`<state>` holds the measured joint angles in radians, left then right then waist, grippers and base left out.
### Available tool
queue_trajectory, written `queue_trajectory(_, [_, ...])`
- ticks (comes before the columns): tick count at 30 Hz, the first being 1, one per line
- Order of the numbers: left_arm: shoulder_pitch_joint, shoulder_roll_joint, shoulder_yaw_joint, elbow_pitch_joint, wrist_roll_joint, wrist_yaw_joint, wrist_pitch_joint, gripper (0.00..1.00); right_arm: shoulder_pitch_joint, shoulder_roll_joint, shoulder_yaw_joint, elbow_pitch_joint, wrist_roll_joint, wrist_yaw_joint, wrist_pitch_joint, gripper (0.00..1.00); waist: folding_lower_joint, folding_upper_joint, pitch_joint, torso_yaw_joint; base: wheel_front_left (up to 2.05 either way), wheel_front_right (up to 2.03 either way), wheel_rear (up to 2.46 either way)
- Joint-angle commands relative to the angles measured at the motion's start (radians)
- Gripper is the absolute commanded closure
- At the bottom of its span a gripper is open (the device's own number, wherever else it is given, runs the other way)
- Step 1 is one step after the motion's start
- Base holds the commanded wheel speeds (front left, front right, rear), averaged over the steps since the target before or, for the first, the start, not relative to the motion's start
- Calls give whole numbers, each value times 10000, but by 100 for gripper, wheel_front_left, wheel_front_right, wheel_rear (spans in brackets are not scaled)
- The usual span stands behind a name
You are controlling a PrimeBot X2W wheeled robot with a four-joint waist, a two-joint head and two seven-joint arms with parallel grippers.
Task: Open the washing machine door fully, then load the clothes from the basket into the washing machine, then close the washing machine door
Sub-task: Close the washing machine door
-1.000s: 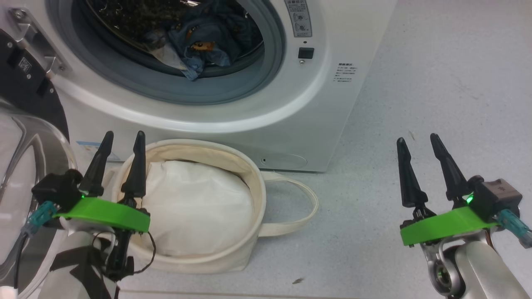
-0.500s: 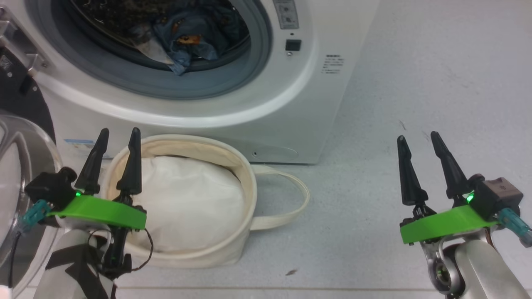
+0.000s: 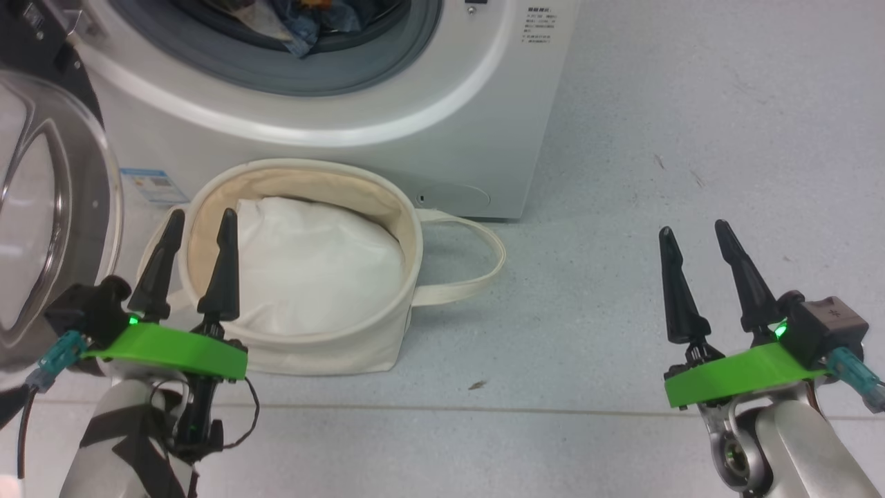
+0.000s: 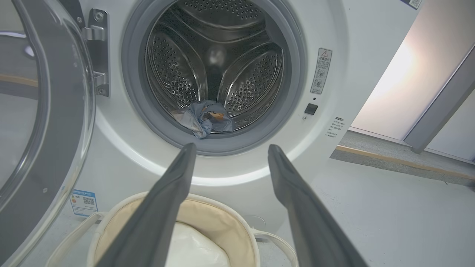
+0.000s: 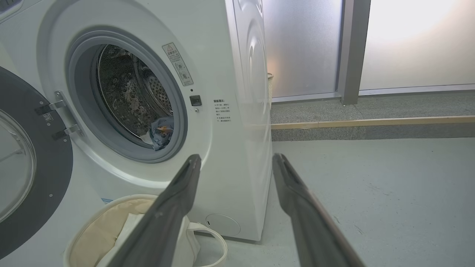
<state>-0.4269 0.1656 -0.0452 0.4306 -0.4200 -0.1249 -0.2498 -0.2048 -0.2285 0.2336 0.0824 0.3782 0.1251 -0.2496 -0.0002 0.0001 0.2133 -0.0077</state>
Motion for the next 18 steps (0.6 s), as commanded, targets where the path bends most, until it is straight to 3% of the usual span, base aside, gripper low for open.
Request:
queue_trajectory(1, [-84, 222, 400, -377, 71, -57, -120, 0, -221, -69, 172, -308, -20, 56, -122, 0, 2, -1, -36, 47, -122, 122, 0])
queue_trajectory(7, [84, 186, 420, -409, 62, -57, -120, 0, -210, -97, 216, -259, 9, 56, -122, 0, 2, -1, -174, 184, -75, 75, 0])
queue_trajectory(18, [248, 130, 327, -391, 86, -57, -120, 0, -158, -163, 252, -203, 73, 56, -122, 0, 2, -1, -389, 464, -4, 4, 0])
